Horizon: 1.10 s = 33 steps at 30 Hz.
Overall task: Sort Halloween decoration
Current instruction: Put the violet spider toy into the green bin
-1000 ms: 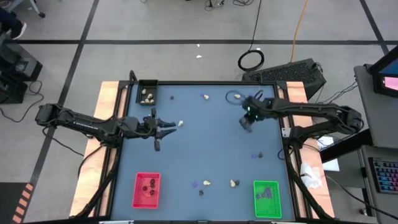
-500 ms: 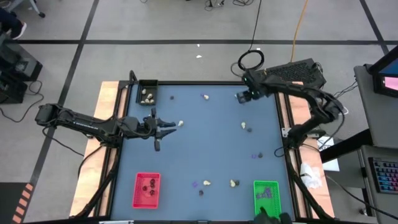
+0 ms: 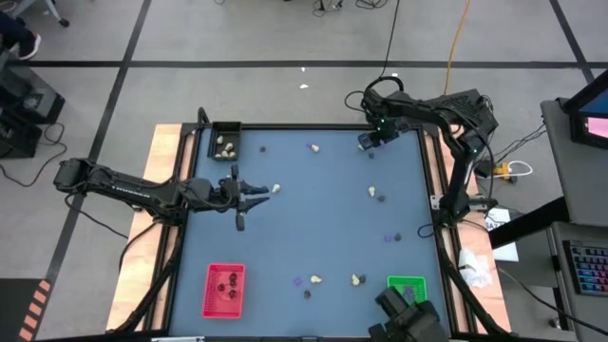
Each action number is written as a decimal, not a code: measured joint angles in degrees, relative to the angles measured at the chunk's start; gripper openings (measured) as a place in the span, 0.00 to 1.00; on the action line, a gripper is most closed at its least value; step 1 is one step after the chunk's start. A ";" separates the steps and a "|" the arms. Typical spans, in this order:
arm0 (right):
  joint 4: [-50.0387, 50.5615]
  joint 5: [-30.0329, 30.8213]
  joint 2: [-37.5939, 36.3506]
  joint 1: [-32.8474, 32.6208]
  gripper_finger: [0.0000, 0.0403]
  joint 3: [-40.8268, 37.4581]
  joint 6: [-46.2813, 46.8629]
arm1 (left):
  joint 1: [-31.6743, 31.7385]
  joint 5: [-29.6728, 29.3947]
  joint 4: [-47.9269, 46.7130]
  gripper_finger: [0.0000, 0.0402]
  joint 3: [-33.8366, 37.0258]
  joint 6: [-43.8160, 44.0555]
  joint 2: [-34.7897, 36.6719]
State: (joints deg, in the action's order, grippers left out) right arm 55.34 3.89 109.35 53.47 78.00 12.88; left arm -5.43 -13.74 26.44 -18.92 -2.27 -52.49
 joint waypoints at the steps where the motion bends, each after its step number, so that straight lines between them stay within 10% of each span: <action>1: 0.13 -0.18 0.62 0.43 0.39 0.28 -0.30 | 0.00 0.00 0.00 0.21 0.00 0.00 0.00; 33: -1.06 -4.13 4.19 5.57 0.08 0.68 -4.81 | -0.01 0.02 0.02 0.21 0.00 0.08 0.00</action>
State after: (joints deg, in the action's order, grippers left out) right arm 54.28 -0.24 113.54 59.05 78.67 8.06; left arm -5.44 -13.72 26.45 -18.92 -2.18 -52.49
